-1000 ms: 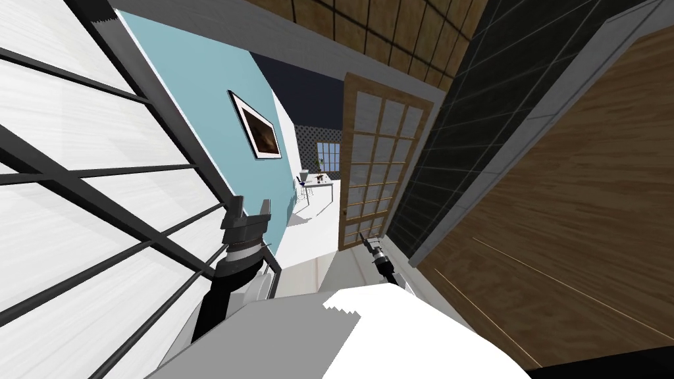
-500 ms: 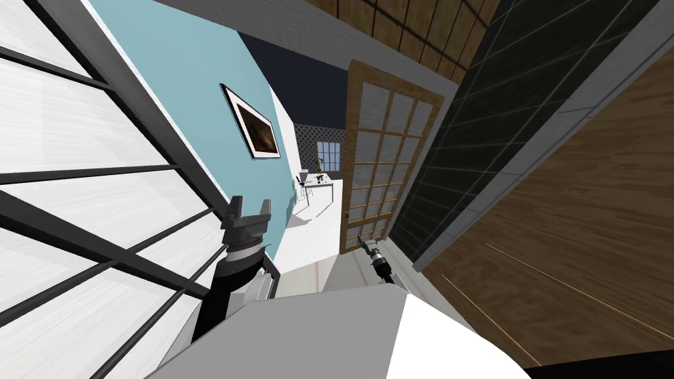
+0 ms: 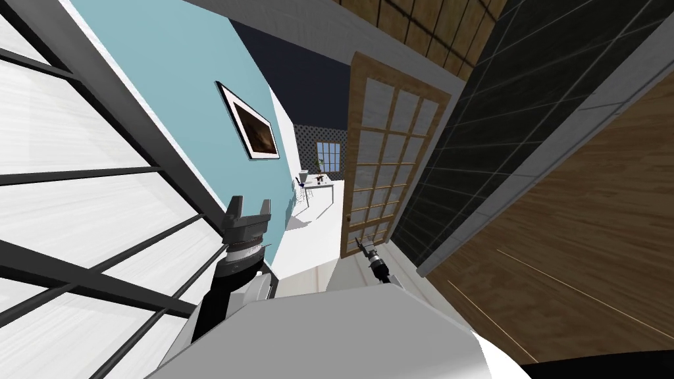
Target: Pull the door open
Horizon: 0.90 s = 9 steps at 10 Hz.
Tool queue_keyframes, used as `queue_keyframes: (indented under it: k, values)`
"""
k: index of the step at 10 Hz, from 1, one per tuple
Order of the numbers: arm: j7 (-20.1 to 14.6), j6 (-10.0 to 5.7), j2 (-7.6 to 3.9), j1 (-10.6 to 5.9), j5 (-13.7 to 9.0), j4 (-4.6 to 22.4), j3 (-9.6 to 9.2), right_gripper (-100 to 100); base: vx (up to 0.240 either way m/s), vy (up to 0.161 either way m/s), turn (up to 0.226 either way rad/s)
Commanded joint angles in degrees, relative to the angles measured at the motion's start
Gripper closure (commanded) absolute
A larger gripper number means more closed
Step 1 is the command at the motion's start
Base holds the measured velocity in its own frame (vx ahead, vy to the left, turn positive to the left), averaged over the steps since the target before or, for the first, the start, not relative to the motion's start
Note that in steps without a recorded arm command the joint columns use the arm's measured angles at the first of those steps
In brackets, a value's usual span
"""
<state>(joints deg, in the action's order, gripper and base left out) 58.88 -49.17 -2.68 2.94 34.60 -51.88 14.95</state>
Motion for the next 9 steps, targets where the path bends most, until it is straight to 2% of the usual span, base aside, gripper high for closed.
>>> queue_keyframes:
  k: [1,6,7,8,9]
  values:
    - [1.4,-0.87,0.27,-0.75,0.6,2.0,0.34,-100,0.112,0.022,-0.005]
    - [4.4,-2.45,1.43,-2.28,2.4,6.1,0.98,-100,0.084,0.001,-0.009]
    - [3.8,-2.11,1.33,-1.86,2.2,5.2,0.81,-100,0.043,-0.014,0.002]
    - [3.5,-3.24,-0.12,-1.64,1.6,6.3,1.64,-100,0.006,0.087,0.138]
    - [3.4,-3.56,-0.54,-1.55,1.3,6.6,1.89,-100,0.008,0.144,0.096]
